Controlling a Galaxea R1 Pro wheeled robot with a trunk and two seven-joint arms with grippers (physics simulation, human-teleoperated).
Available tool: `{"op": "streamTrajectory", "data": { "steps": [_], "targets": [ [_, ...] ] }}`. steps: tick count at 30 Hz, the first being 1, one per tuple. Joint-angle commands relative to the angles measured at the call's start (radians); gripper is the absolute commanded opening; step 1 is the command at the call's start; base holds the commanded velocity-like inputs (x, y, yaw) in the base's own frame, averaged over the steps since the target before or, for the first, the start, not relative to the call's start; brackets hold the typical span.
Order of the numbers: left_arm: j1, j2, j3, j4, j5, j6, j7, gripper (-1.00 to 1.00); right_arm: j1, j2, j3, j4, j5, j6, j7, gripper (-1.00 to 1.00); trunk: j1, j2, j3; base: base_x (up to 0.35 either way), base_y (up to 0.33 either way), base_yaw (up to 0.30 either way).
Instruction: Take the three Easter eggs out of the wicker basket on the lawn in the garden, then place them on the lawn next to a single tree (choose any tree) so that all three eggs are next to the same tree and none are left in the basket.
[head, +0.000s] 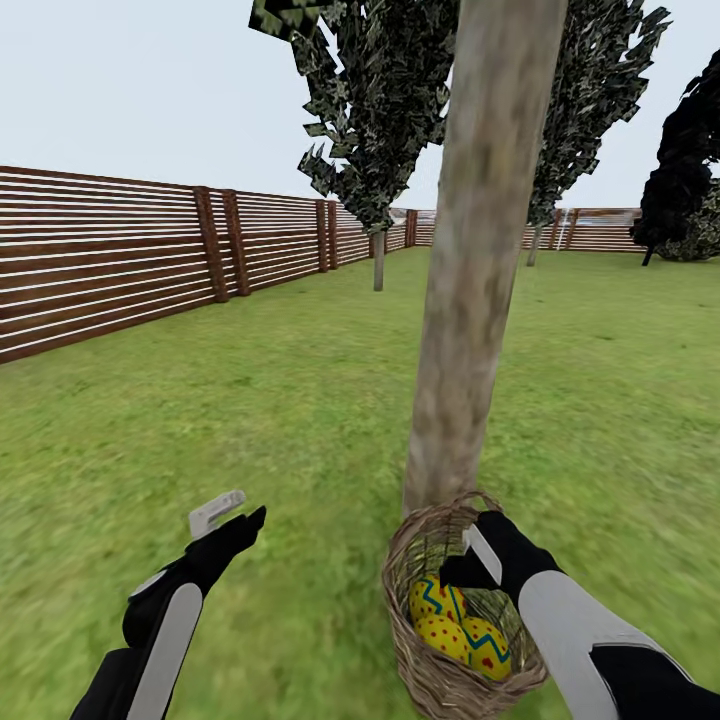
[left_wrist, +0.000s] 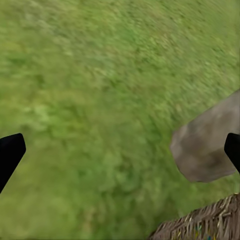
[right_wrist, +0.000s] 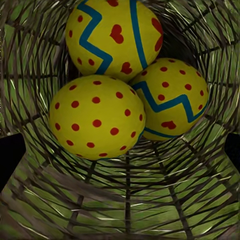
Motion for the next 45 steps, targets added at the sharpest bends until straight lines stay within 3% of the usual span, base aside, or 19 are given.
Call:
{"op": "streamTrajectory", "data": {
  "steps": [1, 17, 22, 45],
  "targets": [
    [-0.001, -0.001, 0.001, -0.001, 0.011, 0.004, 0.008, 1.0, 0.0, 0.001, -0.002, -0.001, -0.007, 0.003, -0.007, 1.0, 0.0, 0.0, -0.001, 0.064, 0.0, 0.0],
    [-0.001, 0.001, 0.003, -0.003, 0.013, 0.007, 0.004, 1.0, 0.0, 0.003, -0.001, 0.021, -0.007, -0.008, -0.007, 1.0, 0.0, 0.0, -0.001, 0.106, 0.0, 0.0],
    [-0.001, 0.0, 0.0, -0.006, 0.014, 0.005, 0.004, 1.0, 0.0, 0.003, -0.001, 0.021, -0.007, -0.008, -0.006, 1.0, 0.019, -0.035, -0.017, 0.003, 0.0, 0.0],
    [-0.001, -0.001, -0.002, -0.005, 0.012, 0.004, 0.007, 1.0, 0.0, 0.004, -0.001, 0.022, -0.011, -0.036, -0.001, 1.0, 0.029, -0.041, -0.106, 0.0, 0.0, 0.0]
  ]
}}
